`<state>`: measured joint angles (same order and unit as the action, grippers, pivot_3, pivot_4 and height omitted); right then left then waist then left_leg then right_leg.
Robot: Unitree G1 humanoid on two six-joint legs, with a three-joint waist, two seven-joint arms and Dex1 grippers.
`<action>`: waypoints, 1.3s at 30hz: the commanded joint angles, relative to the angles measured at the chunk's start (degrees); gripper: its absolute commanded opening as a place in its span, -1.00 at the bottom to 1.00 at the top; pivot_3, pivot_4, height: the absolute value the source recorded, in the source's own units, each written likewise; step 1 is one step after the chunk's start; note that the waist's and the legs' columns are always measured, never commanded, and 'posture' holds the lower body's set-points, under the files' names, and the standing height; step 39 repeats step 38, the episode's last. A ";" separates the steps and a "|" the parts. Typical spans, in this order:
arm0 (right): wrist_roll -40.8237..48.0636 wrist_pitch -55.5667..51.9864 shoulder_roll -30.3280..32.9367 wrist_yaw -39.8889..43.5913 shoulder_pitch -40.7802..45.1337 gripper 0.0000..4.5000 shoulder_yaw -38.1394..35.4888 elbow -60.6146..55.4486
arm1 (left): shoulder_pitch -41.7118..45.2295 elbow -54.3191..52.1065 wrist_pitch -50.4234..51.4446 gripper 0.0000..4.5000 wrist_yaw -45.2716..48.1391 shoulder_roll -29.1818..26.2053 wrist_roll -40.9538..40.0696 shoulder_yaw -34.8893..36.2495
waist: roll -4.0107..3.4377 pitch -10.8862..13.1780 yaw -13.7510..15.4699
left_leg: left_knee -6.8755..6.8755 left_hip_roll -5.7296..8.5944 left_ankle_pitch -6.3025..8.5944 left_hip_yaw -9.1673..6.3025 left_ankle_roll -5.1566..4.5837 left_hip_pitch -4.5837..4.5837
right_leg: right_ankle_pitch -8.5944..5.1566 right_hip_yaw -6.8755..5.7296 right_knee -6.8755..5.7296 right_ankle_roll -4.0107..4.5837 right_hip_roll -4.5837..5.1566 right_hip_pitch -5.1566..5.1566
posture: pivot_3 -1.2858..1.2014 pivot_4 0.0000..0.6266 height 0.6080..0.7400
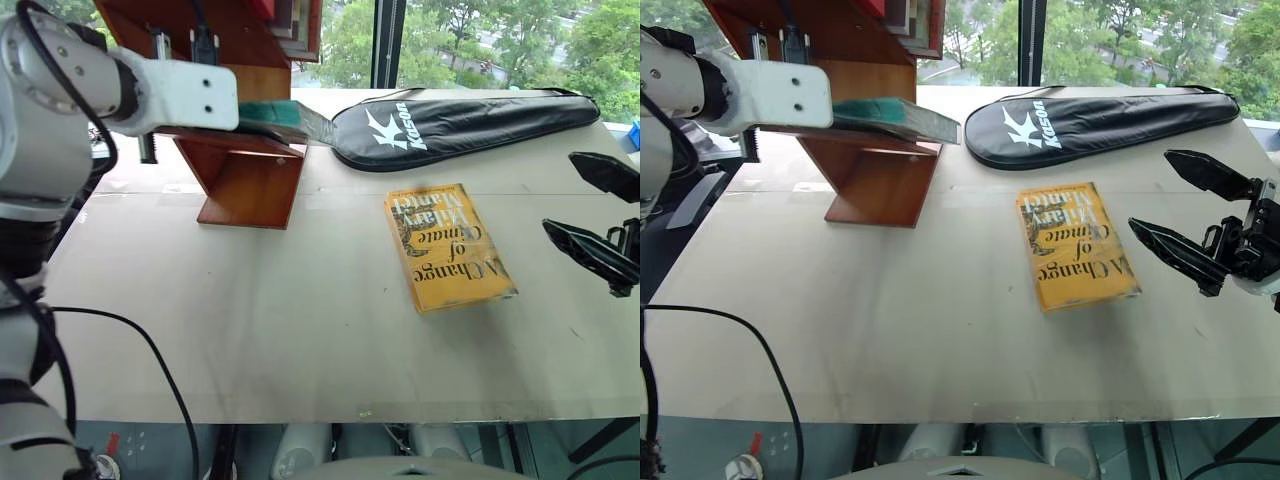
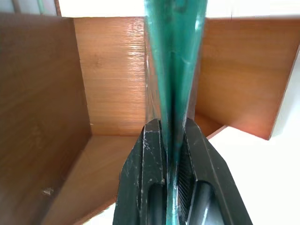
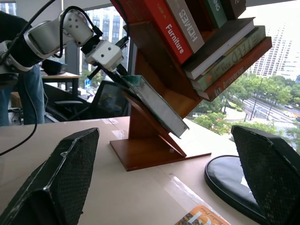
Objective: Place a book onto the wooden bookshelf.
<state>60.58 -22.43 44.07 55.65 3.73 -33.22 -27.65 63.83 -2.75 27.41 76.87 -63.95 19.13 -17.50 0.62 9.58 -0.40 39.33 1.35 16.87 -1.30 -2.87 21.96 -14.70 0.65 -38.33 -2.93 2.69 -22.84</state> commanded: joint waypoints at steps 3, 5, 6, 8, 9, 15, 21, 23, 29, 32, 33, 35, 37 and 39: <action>-0.03 -0.53 1.50 -0.07 1.17 1.00 -0.30 0.63 | 1.01 -8.33 13.54 0.21 7.04 -4.21 -7.47 8.46 | 0.23 0.14 -0.66 | 0.04 0.00 -0.01 0.05 0.02 0.16 | 0.00 0.00 0.11 0.00 0.02 -0.14 | 0.03 -0.52 1.00; -0.28 -0.63 2.03 0.44 1.61 1.00 -0.27 1.63 | -1.48 -10.84 17.62 0.21 8.57 -6.68 -12.60 14.83 | 0.22 0.13 -0.80 | 0.02 0.01 -0.12 -0.01 0.21 0.39 | 0.01 0.03 0.25 -0.01 0.01 -0.36 | 0.03 -0.52 1.00; -0.41 -0.69 2.23 0.74 1.84 1.00 -0.30 2.13 | -2.34 -11.88 19.30 0.21 8.77 -7.29 -14.81 17.31 | 0.23 0.13 -0.79 | 0.00 0.00 -0.13 0.00 0.24 0.51 | 0.01 0.08 0.28 -0.01 0.04 -0.53 | 0.03 -0.52 1.00; -0.63 -0.98 2.69 1.04 2.71 1.00 -0.01 3.09 | -5.74 -18.54 29.21 0.21 13.06 -7.75 -24.65 25.12 | 0.23 0.14 -0.76 | -0.02 0.00 -0.15 -0.08 0.27 0.81 | 0.01 0.09 0.36 -0.01 0.13 -0.79 | 0.03 -0.52 1.00; -0.66 -1.10 2.87 1.19 3.07 1.00 0.09 3.51 | -7.11 -21.96 33.73 0.21 14.36 -7.15 -29.64 28.49 | 0.25 0.15 -0.59 | 0.01 -0.01 -0.15 -0.12 0.27 0.90 | 0.00 0.08 0.37 -0.01 0.18 -0.81 | 0.03 -0.52 1.00; 0.19 -2.74 3.98 1.04 6.59 1.00 0.71 5.02 | -18.90 -39.43 54.28 0.21 7.39 6.66 -48.91 42.81 | 0.11 0.07 0.26 | 0.12 0.07 -0.12 -0.19 0.24 0.89 | -0.03 -0.06 0.37 -0.09 0.33 -0.61 | 0.03 -0.52 1.00; 0.47 -5.27 5.04 -0.22 7.01 1.00 1.04 2.64 | -43.86 -44.87 38.02 0.21 -16.36 32.51 -43.58 39.12 | 0.31 0.09 -0.06 | 0.00 -0.05 -0.12 -0.21 0.26 0.00 | 0.06 0.07 0.36 0.07 0.32 0.14 | 0.03 -0.52 1.00; -1.23 -5.95 6.22 -0.14 4.53 1.00 0.45 1.36 | -47.15 -41.78 33.97 0.21 -20.88 36.49 -42.70 36.58 | 0.27 0.05 0.47 | -0.01 -0.04 -0.12 -0.22 0.26 0.00 | 0.07 0.06 0.37 0.07 0.35 0.13 | 0.03 -0.52 1.00; -15.28 -5.31 11.10 3.66 -13.49 1.00 -5.28 1.59 | -60.19 -36.18 18.20 0.21 -23.35 34.76 -40.23 36.53 | 0.24 0.04 1.64 | -0.15 -0.02 -0.10 -0.19 0.27 0.07 | 0.06 0.06 0.54 0.09 0.44 0.08 | 0.03 -0.52 1.00; -21.60 -5.17 10.85 4.06 -22.82 1.00 -10.49 3.13 | -67.35 -32.81 12.96 0.21 -19.86 31.26 -41.33 40.02 | 0.15 -0.02 1.67 | -0.15 -0.02 -0.07 -0.19 0.22 0.11 | 0.06 0.05 0.63 0.09 0.49 0.07 | 0.03 -0.52 1.00; -23.69 -5.05 10.55 4.81 -26.34 1.00 -12.04 3.30 | -69.46 -30.96 11.35 0.21 -19.08 30.09 -41.25 41.06 | 0.09 -0.06 1.63 | -0.18 -0.01 -0.06 -0.19 0.21 0.10 | 0.06 0.05 0.64 0.09 0.50 0.07 | 0.03 -0.52 1.00; -26.65 -3.54 9.81 5.33 -29.91 1.00 -13.51 3.84 | -72.12 -28.70 8.22 0.21 -18.71 28.24 -40.53 41.13 | -0.02 -0.12 1.43 | -0.27 -0.02 0.02 -0.16 0.08 0.04 | 0.04 0.07 0.68 0.12 0.53 0.08 | 0.03 -0.52 1.00; -27.31 -3.06 9.01 5.55 -31.07 1.00 -13.62 3.98 | -72.37 -27.16 7.60 0.21 -18.62 27.47 -42.07 40.52 | -0.04 -0.13 1.29 | -0.29 -0.04 0.04 -0.17 0.04 0.01 | -0.01 0.07 0.65 0.21 0.53 0.08 | 0.03 -0.52 1.00; -28.03 -2.48 8.68 5.62 -31.41 1.00 -13.23 4.13 | -72.39 -26.59 6.34 0.21 -18.60 26.91 -41.69 39.59 | -0.04 -0.13 1.29 | -0.29 -0.06 0.04 -0.17 0.04 -0.01 | -0.02 0.07 0.64 0.31 0.53 0.10 | 0.03 -0.52 1.00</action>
